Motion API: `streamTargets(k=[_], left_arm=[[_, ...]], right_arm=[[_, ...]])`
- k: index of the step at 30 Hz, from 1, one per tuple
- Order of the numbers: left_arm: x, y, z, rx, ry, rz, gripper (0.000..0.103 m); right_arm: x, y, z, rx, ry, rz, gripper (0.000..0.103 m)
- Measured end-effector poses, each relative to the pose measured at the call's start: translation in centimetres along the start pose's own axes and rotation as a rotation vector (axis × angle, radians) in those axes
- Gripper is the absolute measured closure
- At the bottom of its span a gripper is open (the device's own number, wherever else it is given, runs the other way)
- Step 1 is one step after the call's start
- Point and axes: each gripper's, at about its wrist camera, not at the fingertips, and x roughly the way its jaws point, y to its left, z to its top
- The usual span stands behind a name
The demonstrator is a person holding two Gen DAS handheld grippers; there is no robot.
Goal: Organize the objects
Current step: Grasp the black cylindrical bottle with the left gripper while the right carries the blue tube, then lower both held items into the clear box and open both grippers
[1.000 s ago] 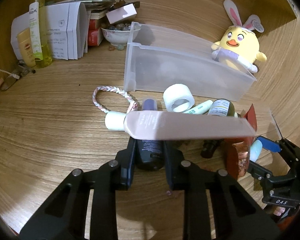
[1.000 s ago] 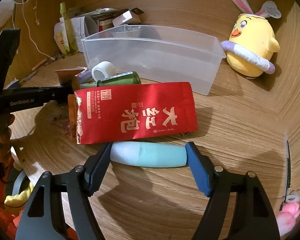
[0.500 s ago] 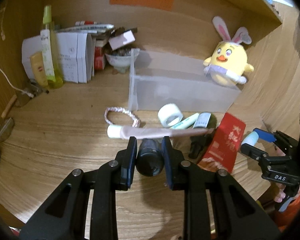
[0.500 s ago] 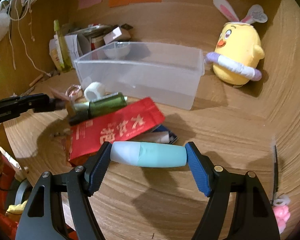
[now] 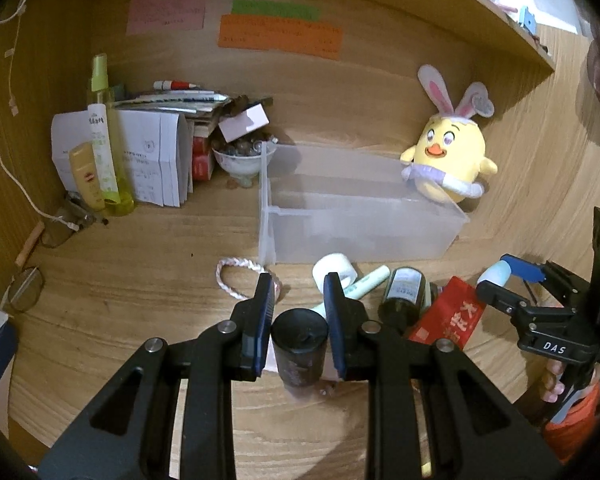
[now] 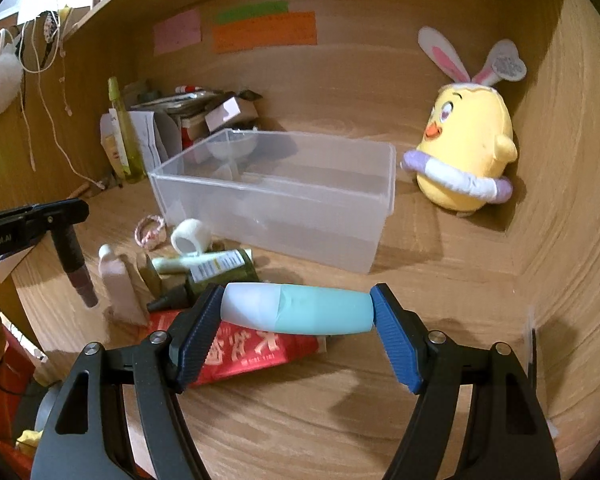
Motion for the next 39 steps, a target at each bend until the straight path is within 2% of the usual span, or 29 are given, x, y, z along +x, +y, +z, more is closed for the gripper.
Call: streamTargets(k=[10, 24, 31, 39], left_arm=[[-1.6, -0.4, 3.4, 0.019, -0.079, 0.002, 0.078], [-1.2, -1.5, 8.7, 0.034, -0.167, 0.027, 0.078], [0.4, -1.9, 11.1, 0.029, -0.191, 0.047, 0.078], [4.2, -2.0, 12.9, 0.019, -0.161, 0.062, 0.078]], right_arm=[[-0.2, 0.0, 3.4, -0.019, -0.072, 0.019, 0.031], [1.3, -0.1, 8.3, -0.041, -0.113, 0.035, 0.031], [2.6, -0.3, 10.8, -0.066, -0.125, 0.016, 0.031], [6.1, -0.5, 12.2, -0.076, -0.072, 0.010, 0.031]])
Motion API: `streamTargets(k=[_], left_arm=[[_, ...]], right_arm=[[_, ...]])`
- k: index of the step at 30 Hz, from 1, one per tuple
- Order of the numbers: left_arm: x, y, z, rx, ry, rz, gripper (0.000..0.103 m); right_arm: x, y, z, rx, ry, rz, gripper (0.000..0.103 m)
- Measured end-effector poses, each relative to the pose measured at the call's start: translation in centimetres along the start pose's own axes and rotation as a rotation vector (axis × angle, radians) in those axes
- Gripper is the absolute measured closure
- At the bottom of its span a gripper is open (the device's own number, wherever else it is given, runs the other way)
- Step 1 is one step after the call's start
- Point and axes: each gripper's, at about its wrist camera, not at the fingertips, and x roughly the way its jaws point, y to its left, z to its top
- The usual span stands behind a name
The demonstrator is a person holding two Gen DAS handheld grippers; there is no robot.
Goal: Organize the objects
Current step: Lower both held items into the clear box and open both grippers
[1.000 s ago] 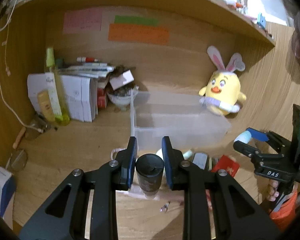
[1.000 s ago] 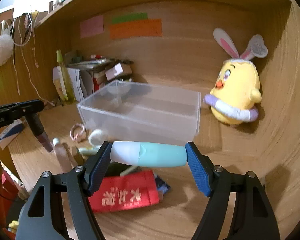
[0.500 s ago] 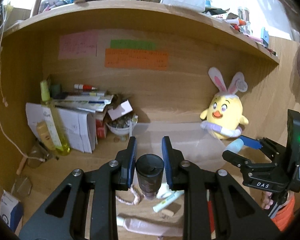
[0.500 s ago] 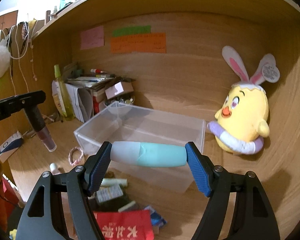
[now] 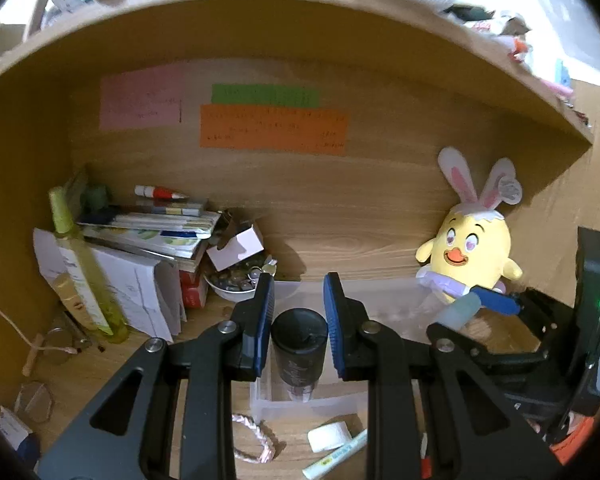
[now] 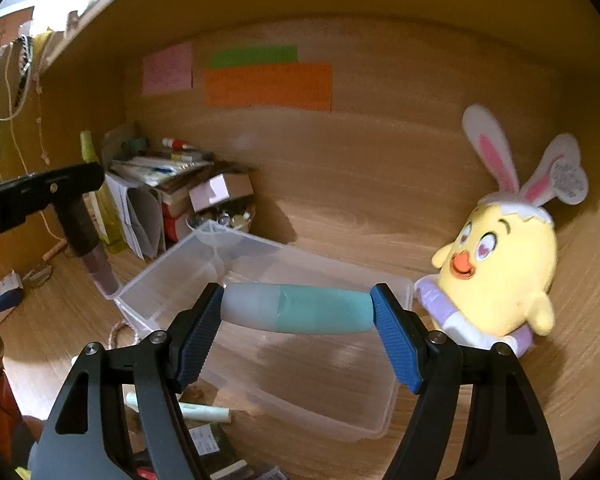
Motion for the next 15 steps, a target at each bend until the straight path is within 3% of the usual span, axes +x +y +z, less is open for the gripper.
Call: streamTargets(k=[15], left_arm=[[7.7, -0.8, -1.7, 0.001, 0.140, -0.003, 0.078]], right_arm=[[6.1, -1.4, -1.8, 0.049, 0.158, 0.004, 0.031]])
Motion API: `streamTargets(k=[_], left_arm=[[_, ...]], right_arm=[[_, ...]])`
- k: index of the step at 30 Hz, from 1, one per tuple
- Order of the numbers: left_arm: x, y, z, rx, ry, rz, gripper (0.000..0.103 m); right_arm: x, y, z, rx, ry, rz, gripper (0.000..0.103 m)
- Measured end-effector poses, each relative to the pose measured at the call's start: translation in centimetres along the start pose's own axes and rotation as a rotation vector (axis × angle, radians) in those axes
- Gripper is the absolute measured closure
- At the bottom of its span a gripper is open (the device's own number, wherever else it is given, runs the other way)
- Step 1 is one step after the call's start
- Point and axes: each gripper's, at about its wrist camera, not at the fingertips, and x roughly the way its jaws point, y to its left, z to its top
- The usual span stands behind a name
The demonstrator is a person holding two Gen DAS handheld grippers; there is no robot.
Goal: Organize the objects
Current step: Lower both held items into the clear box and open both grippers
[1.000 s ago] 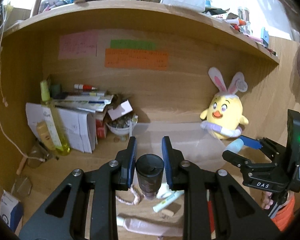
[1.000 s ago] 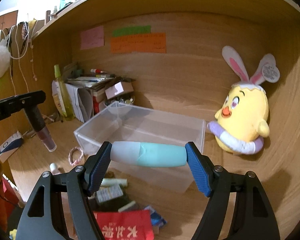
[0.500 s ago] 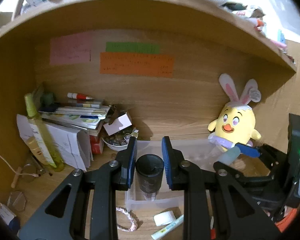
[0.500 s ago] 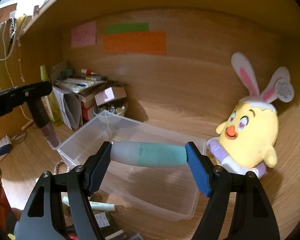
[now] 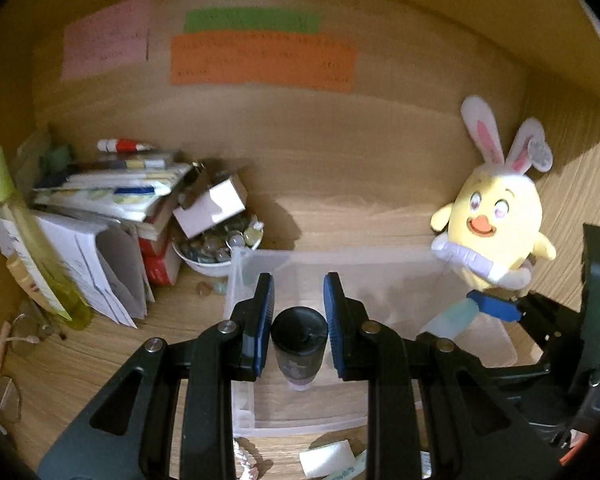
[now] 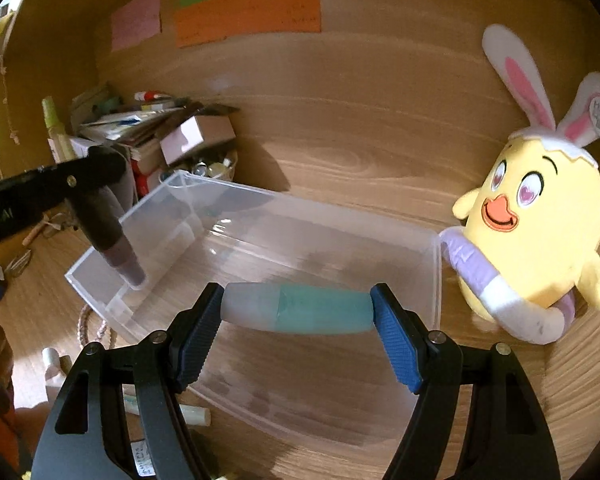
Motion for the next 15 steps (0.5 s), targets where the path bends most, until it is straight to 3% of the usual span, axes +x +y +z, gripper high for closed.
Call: streamTargets(k=[15], left_arm=[[2.6, -0.9, -1.8, 0.043, 0.107, -0.031, 0.078]], right_arm=[[1.8, 0.1, 0.0, 0.003, 0.048, -0.033, 0.031]])
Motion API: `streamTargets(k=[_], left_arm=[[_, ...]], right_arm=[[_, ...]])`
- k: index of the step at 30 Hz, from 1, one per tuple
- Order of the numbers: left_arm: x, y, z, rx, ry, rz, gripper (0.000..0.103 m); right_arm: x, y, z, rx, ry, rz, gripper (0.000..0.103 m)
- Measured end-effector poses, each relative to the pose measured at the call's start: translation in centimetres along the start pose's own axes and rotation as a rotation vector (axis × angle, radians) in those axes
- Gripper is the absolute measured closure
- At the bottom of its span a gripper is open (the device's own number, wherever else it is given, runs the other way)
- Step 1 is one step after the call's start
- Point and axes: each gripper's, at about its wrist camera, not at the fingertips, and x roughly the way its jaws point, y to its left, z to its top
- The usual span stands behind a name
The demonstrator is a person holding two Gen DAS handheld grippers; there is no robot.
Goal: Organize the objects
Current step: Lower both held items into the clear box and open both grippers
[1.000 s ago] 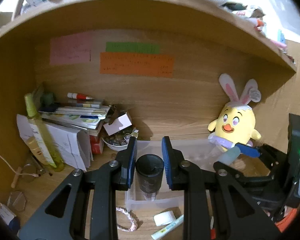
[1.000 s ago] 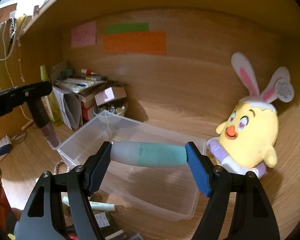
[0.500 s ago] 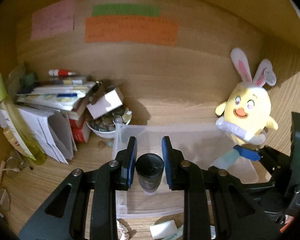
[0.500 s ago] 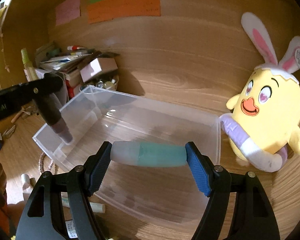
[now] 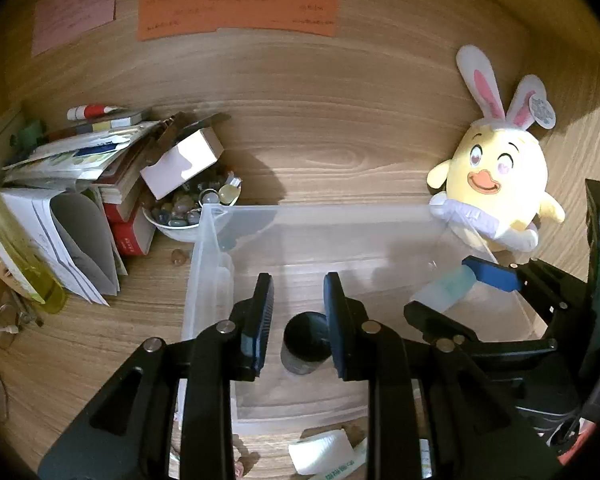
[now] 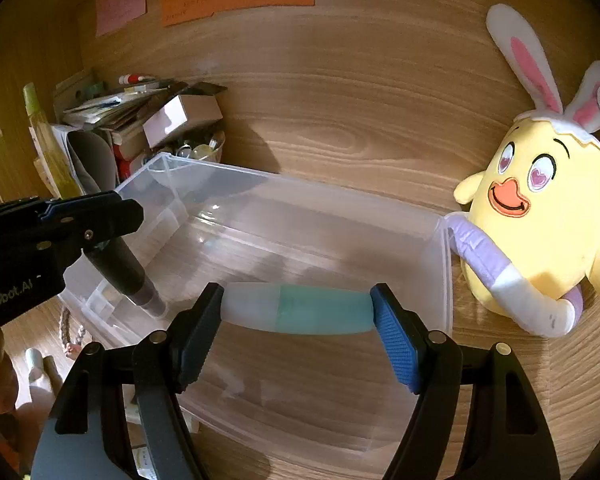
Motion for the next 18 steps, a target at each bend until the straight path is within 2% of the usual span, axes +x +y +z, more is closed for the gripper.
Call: streamTargets(k=[3, 5, 7, 11, 13, 18], left_arm=[[-0.2, -0.3, -0.1, 0.014, 0.004, 0.006, 0.074], [-0.3, -0.3, -0.1, 0.013, 0.006, 0.007, 0.059], [-0.4, -0.2, -0.1, 0.008, 0.001, 0.003, 0.051], [-0.8, 0.0, 0.0, -0.004, 0.008, -0.011, 0.047], [-1.1, 0.3, 0.0, -0.015, 0.012, -0.018, 0.041], [-2.7, 0.5, -0.1, -0.012, -0.008, -0.012, 0.032]], right_arm=[[0.1, 0.0, 0.0, -0.003, 0.006, 0.001, 0.031], [0.2, 0.1, -0.1, -0.005, 0.011, 0.003, 0.031], [0.2, 0.2, -0.1, -0.009, 0.016, 0.003, 0.027], [0.0, 0.3, -0.1, -0.016, 0.011, 0.002, 0.022], [-0.3, 0.3, -0.1, -0.017, 0.008, 0.004, 0.022], [-0.9, 0.1, 0.0, -0.002, 0.014, 0.017, 0.020]])
